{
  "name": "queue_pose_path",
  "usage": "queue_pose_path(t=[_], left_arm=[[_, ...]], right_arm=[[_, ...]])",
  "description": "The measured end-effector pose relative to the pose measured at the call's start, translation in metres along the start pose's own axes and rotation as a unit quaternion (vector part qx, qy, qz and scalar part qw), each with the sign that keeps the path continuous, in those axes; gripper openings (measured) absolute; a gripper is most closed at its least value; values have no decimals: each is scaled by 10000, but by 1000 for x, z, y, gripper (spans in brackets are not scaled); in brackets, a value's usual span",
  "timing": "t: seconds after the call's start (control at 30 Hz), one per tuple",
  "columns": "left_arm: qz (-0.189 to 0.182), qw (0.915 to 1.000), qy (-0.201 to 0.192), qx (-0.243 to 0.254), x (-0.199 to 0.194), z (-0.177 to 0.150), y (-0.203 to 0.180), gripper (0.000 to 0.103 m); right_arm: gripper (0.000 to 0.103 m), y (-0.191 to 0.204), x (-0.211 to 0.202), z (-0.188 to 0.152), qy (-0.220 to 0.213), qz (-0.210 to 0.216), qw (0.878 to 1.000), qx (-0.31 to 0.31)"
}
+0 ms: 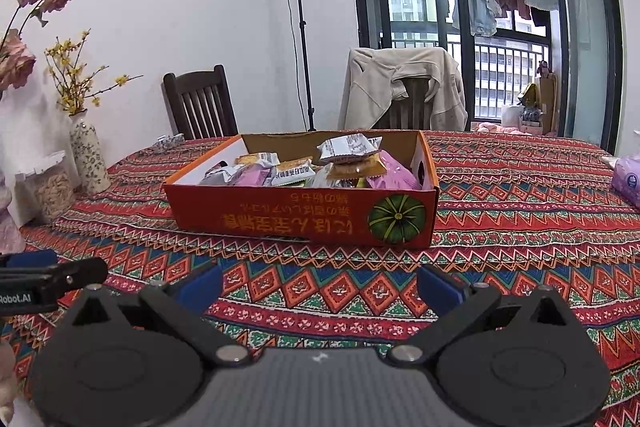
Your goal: Organize snacks
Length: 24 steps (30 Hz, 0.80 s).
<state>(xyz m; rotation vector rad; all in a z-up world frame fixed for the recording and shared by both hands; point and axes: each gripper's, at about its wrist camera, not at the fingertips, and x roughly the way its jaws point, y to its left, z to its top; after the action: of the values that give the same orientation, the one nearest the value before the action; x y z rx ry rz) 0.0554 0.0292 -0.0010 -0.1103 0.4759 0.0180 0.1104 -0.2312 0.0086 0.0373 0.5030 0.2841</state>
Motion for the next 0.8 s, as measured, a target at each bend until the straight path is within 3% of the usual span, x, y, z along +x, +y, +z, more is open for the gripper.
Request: queue_pose_path(t=[0.8], left_arm=[[4,10000,6,-4,-2,-2,1,103]], right_arm=[[103,3,1,-4,37,8,10000,-15]])
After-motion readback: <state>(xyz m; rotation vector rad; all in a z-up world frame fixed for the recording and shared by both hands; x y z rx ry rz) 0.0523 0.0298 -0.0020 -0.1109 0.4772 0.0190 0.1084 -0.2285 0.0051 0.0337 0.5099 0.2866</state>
